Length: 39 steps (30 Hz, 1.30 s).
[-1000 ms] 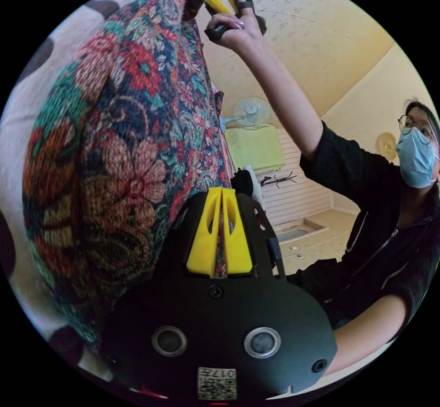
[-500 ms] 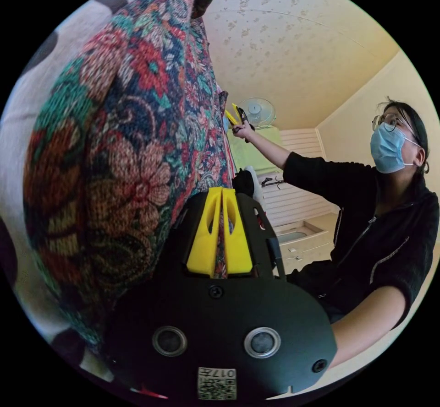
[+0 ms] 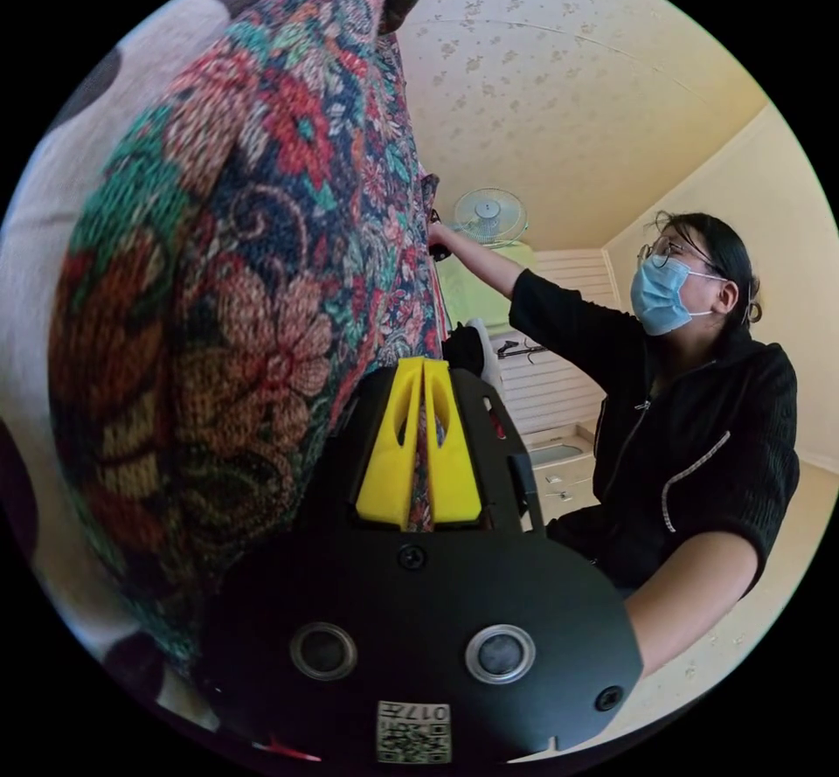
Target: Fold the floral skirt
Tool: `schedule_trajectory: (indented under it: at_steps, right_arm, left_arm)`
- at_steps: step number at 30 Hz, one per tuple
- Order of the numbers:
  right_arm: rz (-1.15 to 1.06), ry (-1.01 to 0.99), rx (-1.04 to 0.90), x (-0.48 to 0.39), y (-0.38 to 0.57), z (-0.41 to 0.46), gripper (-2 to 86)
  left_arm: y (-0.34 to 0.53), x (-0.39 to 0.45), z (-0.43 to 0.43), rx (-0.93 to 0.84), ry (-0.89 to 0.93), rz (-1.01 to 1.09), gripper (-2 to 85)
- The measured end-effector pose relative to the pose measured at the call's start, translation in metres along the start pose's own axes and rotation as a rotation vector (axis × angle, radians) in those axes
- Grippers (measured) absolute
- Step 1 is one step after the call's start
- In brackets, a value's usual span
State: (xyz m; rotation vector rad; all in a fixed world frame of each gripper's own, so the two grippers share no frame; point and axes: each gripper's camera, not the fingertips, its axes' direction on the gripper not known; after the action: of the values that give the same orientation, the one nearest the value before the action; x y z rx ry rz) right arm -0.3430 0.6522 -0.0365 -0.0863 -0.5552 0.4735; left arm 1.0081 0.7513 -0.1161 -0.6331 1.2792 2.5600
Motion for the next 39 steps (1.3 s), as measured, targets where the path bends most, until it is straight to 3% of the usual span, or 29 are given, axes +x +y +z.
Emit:
schedule_trajectory:
  at_steps: [2, 4, 6, 8, 13, 16, 17, 19, 22, 23, 25, 31, 35, 39]
  right_arm:
    - [0.044, -0.045, -0.015, 0.006, -0.006, -0.002, 2.9]
    - [0.141, -0.213, 0.016, 0.014, -0.020, -0.018, 1.7]
    - [0.100, -0.225, 0.067, 0.000, -0.039, -0.043, 1.1]
    - [0.008, -0.159, 0.063, -0.023, -0.065, -0.071, 0.8]
    - [-0.360, 0.064, -0.194, -0.090, -0.115, -0.119, 0.5]
    - [-0.343, 0.235, -0.224, -0.081, -0.111, -0.134, 0.3]
    - [-0.307, 0.210, -0.200, -0.075, -0.110, -0.139, 0.3]
    - [-0.158, -0.057, -0.027, -0.055, -0.100, -0.159, 0.3]
    - [-0.168, -0.353, 0.030, -0.079, -0.081, -0.144, 0.3]
    - [-0.199, -0.408, -0.002, -0.093, -0.074, -0.135, 0.3]
    - [-0.331, -0.565, -0.241, -0.159, -0.035, -0.093, 0.3]
    - [-0.464, -0.694, -0.718, -0.262, 0.142, 0.024, 0.6]
    - [-0.439, -0.690, -0.911, -0.244, 0.266, 0.085, 1.0]
    - [-0.295, -0.581, -1.195, -0.168, 0.395, 0.114, 2.5]
  left_arm:
    - [-0.003, 0.000, 0.001, 0.000, -0.006, -0.008, -0.7]
    - [-0.005, -0.001, 0.002, 0.000, -0.004, -0.010, -0.7]
    - [-0.007, 0.000, 0.002, 0.000, -0.005, -0.009, -0.7]
    - [-0.010, 0.000, 0.003, 0.001, -0.005, -0.010, -0.7]
    - [-0.014, 0.000, 0.003, 0.002, -0.003, -0.008, -0.7]
    - [-0.017, -0.001, 0.004, 0.003, -0.002, -0.006, -0.7]
    - [-0.018, -0.001, 0.004, 0.003, -0.002, -0.006, -0.7]
    - [-0.019, -0.001, 0.004, 0.003, -0.002, -0.004, -0.7]
    - [-0.021, -0.001, 0.003, 0.004, -0.002, -0.003, -0.7]
    - [-0.022, -0.001, 0.003, 0.004, -0.001, -0.003, -0.7]
    - [-0.023, -0.002, 0.003, 0.004, 0.000, -0.002, -0.7]
    - [-0.026, -0.002, 0.000, 0.006, 0.009, 0.002, -0.7]
    - [-0.026, -0.002, -0.001, 0.009, 0.015, 0.013, -0.6]
    - [-0.026, -0.002, -0.003, 0.010, 0.017, 0.022, -0.6]
